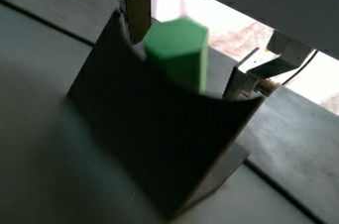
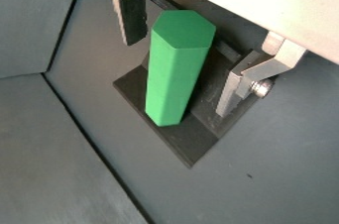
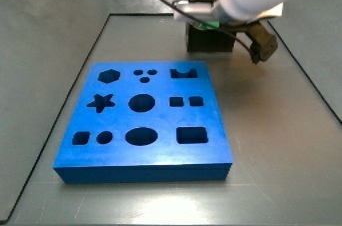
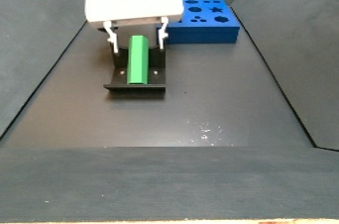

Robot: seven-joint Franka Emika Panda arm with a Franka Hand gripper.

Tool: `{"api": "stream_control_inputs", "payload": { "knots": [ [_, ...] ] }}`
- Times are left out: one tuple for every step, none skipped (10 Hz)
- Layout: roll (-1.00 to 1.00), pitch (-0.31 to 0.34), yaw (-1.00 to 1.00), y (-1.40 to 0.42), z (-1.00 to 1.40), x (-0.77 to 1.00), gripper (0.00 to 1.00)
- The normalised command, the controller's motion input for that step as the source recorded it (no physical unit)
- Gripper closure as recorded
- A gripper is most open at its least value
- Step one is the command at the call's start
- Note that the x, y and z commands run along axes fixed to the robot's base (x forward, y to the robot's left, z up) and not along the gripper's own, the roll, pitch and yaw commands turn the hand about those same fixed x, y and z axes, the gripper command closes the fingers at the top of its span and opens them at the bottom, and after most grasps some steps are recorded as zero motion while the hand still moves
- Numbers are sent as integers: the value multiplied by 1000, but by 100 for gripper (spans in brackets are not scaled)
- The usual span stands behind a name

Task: Pick up the hexagon object. Move up. Place the hexagon object on the fixture. Regrasp the hexagon object. Move to above the board. Insert the hexagon object.
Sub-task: Regrasp the hexagon object, then move to above the board.

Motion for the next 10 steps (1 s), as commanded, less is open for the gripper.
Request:
{"api": "stream_control_inputs", "payload": {
  "knots": [
    [46,5,4,-16,-201,41,0],
    [51,3,-2,-24,-178,20,0],
    [53,2,-1,-25,-176,18,0],
    [53,2,0,-25,-176,18,0],
    [0,0,0,0,0,0,100],
    [146,-194,32,82,1000,-76,100],
    [138,-195,28,81,1000,-76,100],
    [82,-188,-13,75,1000,-85,100],
    [39,-171,-39,75,1000,-87,100],
    [-1,-135,-70,71,1000,-88,100]
  ]
}}
